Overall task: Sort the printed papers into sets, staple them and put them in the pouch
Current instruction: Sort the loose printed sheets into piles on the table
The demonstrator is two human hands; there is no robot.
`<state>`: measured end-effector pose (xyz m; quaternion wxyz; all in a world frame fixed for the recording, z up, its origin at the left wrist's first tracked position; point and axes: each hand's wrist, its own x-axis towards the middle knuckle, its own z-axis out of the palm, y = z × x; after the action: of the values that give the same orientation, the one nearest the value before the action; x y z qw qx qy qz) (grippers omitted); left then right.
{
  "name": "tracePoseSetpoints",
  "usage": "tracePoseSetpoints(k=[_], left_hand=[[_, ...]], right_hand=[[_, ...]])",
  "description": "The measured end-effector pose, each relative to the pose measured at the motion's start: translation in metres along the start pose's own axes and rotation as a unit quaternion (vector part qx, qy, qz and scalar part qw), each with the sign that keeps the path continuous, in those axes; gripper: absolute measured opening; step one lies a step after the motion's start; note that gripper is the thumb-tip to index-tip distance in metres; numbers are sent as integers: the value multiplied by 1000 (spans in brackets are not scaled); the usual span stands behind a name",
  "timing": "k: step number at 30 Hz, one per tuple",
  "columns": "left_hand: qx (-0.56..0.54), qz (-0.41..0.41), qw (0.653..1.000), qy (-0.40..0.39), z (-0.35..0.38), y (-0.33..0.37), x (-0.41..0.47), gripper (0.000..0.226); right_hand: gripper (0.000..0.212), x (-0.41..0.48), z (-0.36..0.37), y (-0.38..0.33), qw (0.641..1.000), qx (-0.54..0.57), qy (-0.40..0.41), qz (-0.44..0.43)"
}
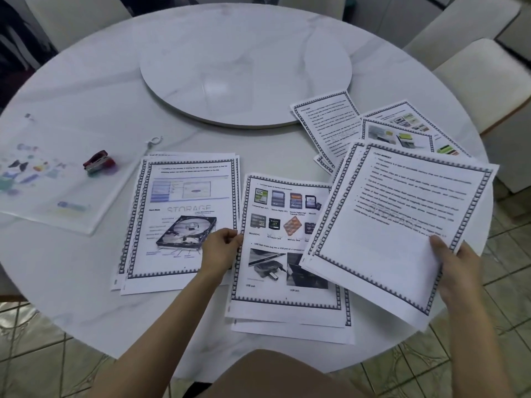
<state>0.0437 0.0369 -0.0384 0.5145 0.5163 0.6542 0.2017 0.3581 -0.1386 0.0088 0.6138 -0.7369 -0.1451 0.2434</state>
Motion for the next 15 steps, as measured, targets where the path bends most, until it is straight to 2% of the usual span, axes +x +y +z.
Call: tracePoseSetpoints(k=[2, 4, 6, 8, 11, 13, 15], left_hand=[[-6, 3, 1000, 4, 1, 1, -1, 24], [-17, 13, 1000, -4, 2, 4, -4, 25], [-36, 30, 999, -22, 4, 6, -9, 25], [-55, 50, 996, -39, 6, 8, -13, 30], [-63, 73, 993, -64, 9, 10, -20, 33], [-74, 77, 992, -71, 10, 10, -20, 33], [-70, 81, 991, -77, 9, 10, -20, 26]], right_hand=[[96, 1, 3, -2, 1000, 2, 2, 5], [85, 0, 5, -1, 1000, 13, -6, 17], [95, 0, 9, 3, 999, 19, -19, 38], [100, 0, 16, 10, 997, 28, -45, 62], [96, -5, 33, 19, 992, 31, -99, 71], [79, -12, 49, 21, 989, 28, -127, 69], [40, -17, 63, 24, 985, 37, -147, 77]])
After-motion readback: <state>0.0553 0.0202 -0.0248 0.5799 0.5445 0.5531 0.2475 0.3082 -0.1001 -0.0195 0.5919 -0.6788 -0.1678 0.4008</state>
